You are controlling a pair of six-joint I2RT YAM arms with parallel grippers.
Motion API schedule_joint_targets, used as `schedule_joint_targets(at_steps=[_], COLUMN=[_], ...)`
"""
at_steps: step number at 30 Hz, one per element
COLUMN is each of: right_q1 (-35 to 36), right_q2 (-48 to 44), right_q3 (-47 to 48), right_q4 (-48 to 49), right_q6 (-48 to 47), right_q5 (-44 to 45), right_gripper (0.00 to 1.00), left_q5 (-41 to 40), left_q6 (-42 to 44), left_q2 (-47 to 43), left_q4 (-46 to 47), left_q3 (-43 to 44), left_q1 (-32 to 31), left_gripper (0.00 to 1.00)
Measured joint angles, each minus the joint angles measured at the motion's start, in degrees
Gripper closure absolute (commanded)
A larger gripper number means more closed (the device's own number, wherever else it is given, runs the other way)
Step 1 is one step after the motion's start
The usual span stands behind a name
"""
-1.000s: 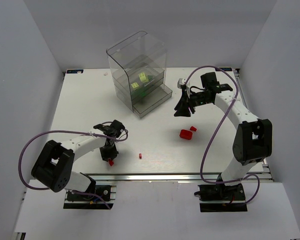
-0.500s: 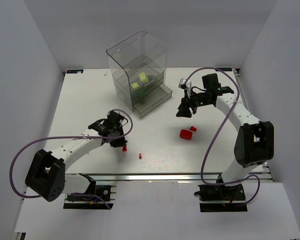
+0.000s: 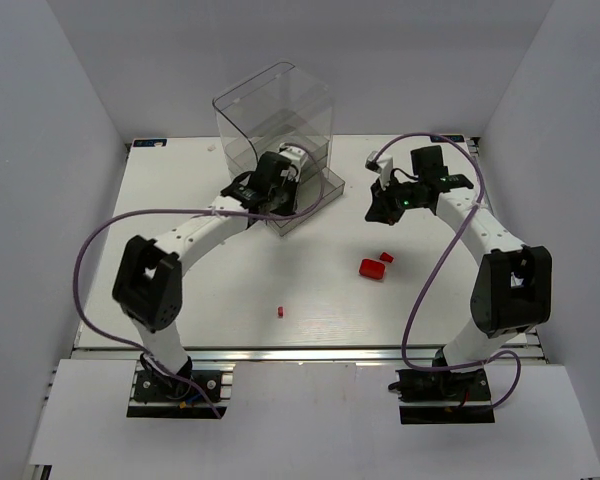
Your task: Sort the legos into containers by color
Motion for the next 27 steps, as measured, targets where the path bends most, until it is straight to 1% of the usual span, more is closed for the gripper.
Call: schedule_joint_targets(at_steps=[2,3,4,6,9,10,11,12,13,14,15,16,17,18,19,21,23,25,27], right_q1=[-0.15,-0.31,-0.35,-0.50,-0.72,-0.81,-0.92,-0.98,-1.01,-1.03,-1.03,-1.05,-1.05,-1.05,-1.05,-0.96,-0.76,0.04,1.22], right_q2=[-0.26,-0.44,-0.59,-0.76,-0.79,-0.79,-0.79,-0.79,-0.81,-0.81,-0.81,-0.81,-0.81,-0.81,-0.72,-0.55,-0.35,-0.09,0.00], right_q3=[0.00,0.00,0.02,0.04,0.13,0.15,0.24,0.33,0.39,0.61,0.94,1.46,2.05,2.82,3.69,5.40,6.23,6.32,4.85], right_q4=[-0.24,-0.42,-0.59,-1.20,-2.27,-2.58,-2.99,-3.41,-3.87,-4.85,-6.25,-8.22,-10.47,-12.96,-15.74,-21.11,-24.92,-27.19,-26.86], right_q6=[-0.13,-0.24,-0.35,-0.52,-0.87,-1.07,-1.22,-1.66,-2.36,-3.43,-5.03,-7.54,-10.54,-13.53,-16.81,-24.24,-29.35,-32.94,-34.71], right_q5=[1.03,1.36,1.64,2.12,2.34,2.34,2.36,2.34,2.21,1.92,1.27,0.37,-0.44,-1.42,-2.29,-3.54,-3.91,-2.64,-0.42], right_gripper=[1.00,0.98,0.93,0.88,0.78,0.69,0.64,0.60,0.51,0.45,0.39,0.31,0.30,0.14,0.11,0.11,0.11,0.11,0.11], left_q5=[-2.84,-4.28,-5.64,-8.31,-11.67,-12.59,-13.11,-13.55,-13.84,-13.81,-13.70,-13.31,-12.94,-12.41,-11.85,-10.34,-8.98,-7.72,-6.23], left_q6=[3.85,5.40,6.84,10.10,13.84,14.82,15.50,16.15,16.61,16.87,17.11,17.09,16.94,16.81,16.50,15.67,13.94,11.47,8.33], left_q2=[4.87,6.88,8.57,11.67,15.15,16.13,17.00,17.88,18.75,19.43,19.85,20.02,20.13,20.17,20.20,20.17,19.74,18.16,14.21], left_q4=[0.98,1.27,1.51,2.40,3.93,4.04,4.20,4.35,4.35,4.39,4.35,4.28,4.00,3.78,3.65,3.52,3.58,3.58,4.07], left_q3=[4.74,6.58,8.02,10.54,12.61,13.14,13.51,13.99,14.49,14.91,15.28,15.50,15.93,16.55,17.27,19.02,20.24,19.93,16.76], left_q1=[-0.20,-0.24,-0.24,-0.26,-0.24,-0.24,-0.24,-0.24,-0.24,-0.24,-0.24,-0.26,-0.28,-0.33,-0.39,-0.63,-0.68,-0.68,-0.66], left_gripper=[1.00,1.00,1.00,1.00,0.85,0.77,0.61,0.56,0.52,0.48,0.46,0.45,0.44,0.44,0.44,0.44,0.45,0.52,0.57])
